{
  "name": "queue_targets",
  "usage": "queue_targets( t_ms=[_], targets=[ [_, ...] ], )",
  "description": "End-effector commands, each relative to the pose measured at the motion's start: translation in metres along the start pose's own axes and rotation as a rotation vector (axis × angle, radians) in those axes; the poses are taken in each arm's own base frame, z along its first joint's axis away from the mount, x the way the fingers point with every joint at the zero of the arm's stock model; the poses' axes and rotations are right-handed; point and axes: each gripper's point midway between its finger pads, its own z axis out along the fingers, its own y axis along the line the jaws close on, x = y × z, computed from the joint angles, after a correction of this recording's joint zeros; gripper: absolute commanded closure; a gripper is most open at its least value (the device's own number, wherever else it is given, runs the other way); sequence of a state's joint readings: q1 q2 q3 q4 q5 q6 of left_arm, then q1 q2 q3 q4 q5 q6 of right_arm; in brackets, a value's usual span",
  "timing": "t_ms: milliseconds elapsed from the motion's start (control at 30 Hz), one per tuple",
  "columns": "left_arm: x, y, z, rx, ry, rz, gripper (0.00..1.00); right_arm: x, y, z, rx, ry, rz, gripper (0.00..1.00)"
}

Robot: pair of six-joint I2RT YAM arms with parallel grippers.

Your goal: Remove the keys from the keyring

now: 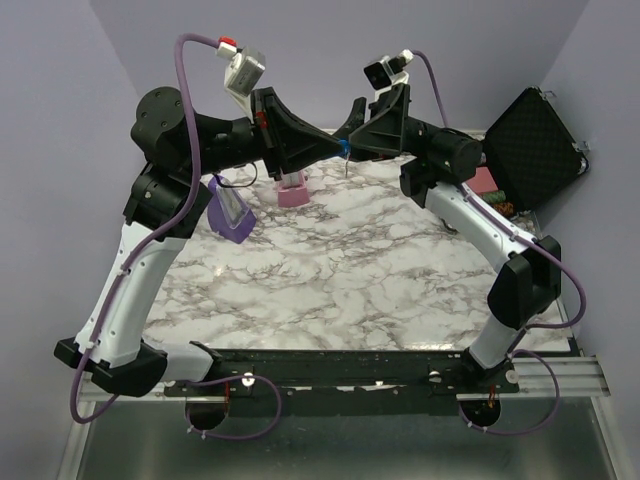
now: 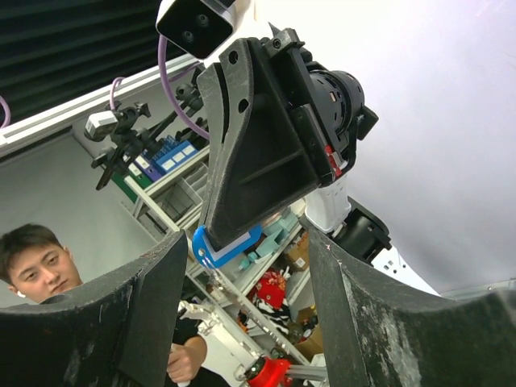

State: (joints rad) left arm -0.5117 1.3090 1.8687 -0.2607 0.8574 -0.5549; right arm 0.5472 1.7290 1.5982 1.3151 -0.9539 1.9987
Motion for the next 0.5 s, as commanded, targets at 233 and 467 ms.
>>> queue_targets(
  t_ms=[233, 467],
  targets=[
    [-0.005, 0.016, 0.001, -0.014, -0.046, -0.005, 1.00, 0.015, 0.043, -0.005, -0.145, 0.003, 0.076, 0.32],
    [0.000, 0.029, 0.000, -0.038, -0.040, -0.009, 1.00, 0.014, 0.045, -0.007, -0.176, -0.006, 0.089, 0.33]
  ],
)
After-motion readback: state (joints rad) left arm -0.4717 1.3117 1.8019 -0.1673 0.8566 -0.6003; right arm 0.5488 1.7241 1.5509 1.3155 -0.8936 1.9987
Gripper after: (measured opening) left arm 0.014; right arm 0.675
